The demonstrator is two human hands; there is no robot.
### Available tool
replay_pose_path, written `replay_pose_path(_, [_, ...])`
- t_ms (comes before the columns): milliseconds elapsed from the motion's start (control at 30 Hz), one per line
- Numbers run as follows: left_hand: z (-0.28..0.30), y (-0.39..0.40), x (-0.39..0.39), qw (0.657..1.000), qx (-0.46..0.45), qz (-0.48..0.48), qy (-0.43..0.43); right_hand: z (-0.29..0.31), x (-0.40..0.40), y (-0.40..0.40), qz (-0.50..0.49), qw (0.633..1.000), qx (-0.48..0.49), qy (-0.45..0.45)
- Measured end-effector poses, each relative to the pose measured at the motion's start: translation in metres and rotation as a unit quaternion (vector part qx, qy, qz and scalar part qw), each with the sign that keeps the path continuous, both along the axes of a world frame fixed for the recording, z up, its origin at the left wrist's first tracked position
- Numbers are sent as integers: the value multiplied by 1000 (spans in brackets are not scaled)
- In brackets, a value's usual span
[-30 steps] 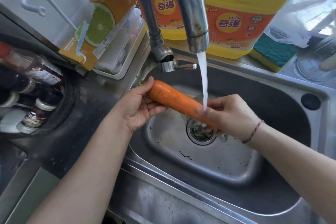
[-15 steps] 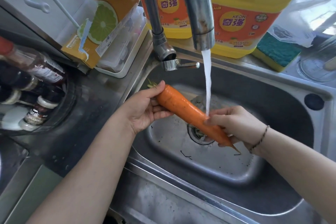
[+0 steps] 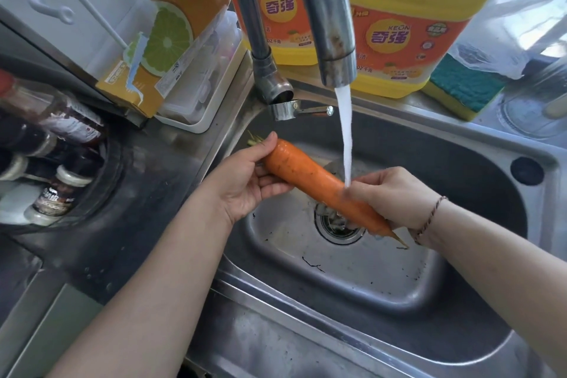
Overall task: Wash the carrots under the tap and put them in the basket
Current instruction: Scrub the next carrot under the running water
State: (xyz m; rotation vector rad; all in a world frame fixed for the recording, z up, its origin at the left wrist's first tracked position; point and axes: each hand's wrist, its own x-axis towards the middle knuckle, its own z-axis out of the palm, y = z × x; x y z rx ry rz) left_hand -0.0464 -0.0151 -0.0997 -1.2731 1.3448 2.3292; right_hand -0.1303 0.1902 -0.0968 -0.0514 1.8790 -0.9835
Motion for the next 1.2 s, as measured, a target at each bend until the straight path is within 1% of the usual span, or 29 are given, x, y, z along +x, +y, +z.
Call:
replay_pose_path(233, [-1, -2, 0, 1000, 3, -4, -2, -2, -2, 1, 22, 1000, 12, 1])
replay_pose_path(367, [-2, 0, -1, 1000, -2, -11, -2, -6, -1, -2, 7, 1000, 24, -3])
replay_pose_path(433, [0, -4, -1, 1000, -1, -4, 0, -10, 1, 1, 8, 1000, 5, -6])
replay_pose_path(567, [-2, -9, 0, 1000, 3, -5, 0, -17, -4, 11, 19, 995, -41, -88])
replay_pose_path(733, [-3, -7, 1, 1000, 17, -16, -3, -22, -2, 8, -33, 979, -101, -171])
replay_pose_path(833, [-4, -5, 1, 999, 35, -25, -3, -22, 1, 4, -55, 969, -136, -198])
replay_pose_path(933, [-3, -8, -1, 999, 31, -17, -12, -21, -3, 12, -34, 960, -172, -216])
replay_pose_path(967, [-3, -10, -1, 999, 23, -18, -19, -18, -4, 15, -9, 963, -171, -208])
replay_pose_path(1000, [-4, -10, -1, 999, 9, -20, -27, -17, -5, 17, 24, 971, -156, -180])
replay_pose_path(1067, [-5, -6, -2, 998, -23, -32, -43, -13, -5, 16, 90, 988, -109, -69])
replay_pose_path(1100, [-6, -2, -4, 998, -33, -35, -43, -12, -5, 13, 105, 990, -89, -19])
replay_pose_path(1133, [-6, 1, -5, 998, -36, -37, -34, -11, -6, 11, 104, 991, -86, -5])
replay_pose_path(1167, [-6, 3, -6, 998, -35, -37, -22, -10, -6, 11, 89, 990, -107, -34])
replay_pose_path(1200, [-5, 3, -7, 999, -30, -36, -5, -10, -8, 13, 69, 983, -139, -94])
